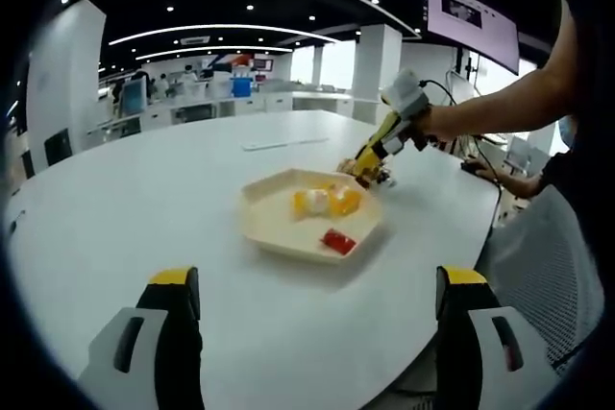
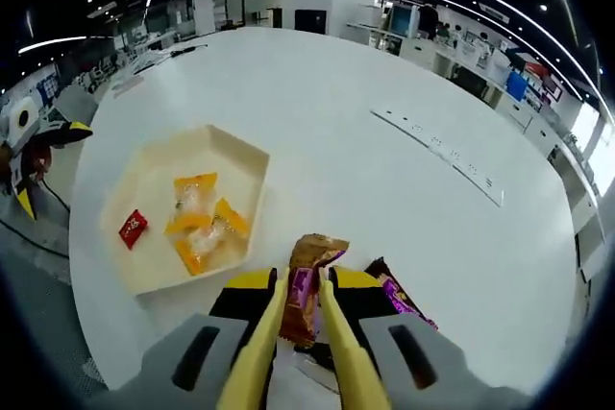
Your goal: Place the target food into the container with the food tongs after gripping and lifting it, then release it inside without dropping or visibly crushing the food.
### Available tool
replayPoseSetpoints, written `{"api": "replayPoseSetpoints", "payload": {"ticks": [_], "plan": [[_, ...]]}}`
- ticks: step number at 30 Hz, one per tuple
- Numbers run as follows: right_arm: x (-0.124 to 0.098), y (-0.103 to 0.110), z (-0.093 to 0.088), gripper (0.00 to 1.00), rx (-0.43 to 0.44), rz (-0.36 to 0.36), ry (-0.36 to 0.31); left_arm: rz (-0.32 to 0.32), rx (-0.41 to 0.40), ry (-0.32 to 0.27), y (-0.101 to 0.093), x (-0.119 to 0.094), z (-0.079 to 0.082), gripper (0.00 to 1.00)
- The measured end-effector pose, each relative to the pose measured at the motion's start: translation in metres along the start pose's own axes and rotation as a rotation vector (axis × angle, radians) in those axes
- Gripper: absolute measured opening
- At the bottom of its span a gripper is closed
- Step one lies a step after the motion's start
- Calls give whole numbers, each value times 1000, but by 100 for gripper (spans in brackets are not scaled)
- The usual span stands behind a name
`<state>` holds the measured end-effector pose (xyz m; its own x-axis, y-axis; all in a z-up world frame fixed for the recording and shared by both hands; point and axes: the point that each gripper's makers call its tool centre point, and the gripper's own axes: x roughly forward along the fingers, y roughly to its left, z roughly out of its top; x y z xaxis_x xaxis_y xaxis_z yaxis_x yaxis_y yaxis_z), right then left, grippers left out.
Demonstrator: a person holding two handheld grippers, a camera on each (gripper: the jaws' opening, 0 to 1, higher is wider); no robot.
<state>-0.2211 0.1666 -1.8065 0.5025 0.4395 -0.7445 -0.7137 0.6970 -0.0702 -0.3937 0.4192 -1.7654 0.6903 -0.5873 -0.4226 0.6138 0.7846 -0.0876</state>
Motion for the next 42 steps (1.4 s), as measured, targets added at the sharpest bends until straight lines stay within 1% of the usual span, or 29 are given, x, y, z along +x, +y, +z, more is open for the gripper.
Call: {"api": "replayPoseSetpoints", "payload": {"ticks": [4,10,17,22,34,39,42], "plan": [[-4,-1,4,20,9,5,-5,0,-1,-2,0,0,1,99],[-16,-3,15,20,-14,20,-5,-1,-2,-3,1,0,0,99],[-29,-10,20,20,-23,21,-2,-3,1,-3,0,0,1,99],[-36,-11,24,20,-25,20,-4,-3,4,-4,-1,0,1,99],[-41,-11,26,20,-20,13,-8,-1,13,-6,-1,-1,2,99],[-41,-12,27,20,2,12,-13,-5,18,-4,-3,0,2,99],[-42,-11,27,20,-6,11,-12,-2,17,-8,-2,-1,2,99]]}}
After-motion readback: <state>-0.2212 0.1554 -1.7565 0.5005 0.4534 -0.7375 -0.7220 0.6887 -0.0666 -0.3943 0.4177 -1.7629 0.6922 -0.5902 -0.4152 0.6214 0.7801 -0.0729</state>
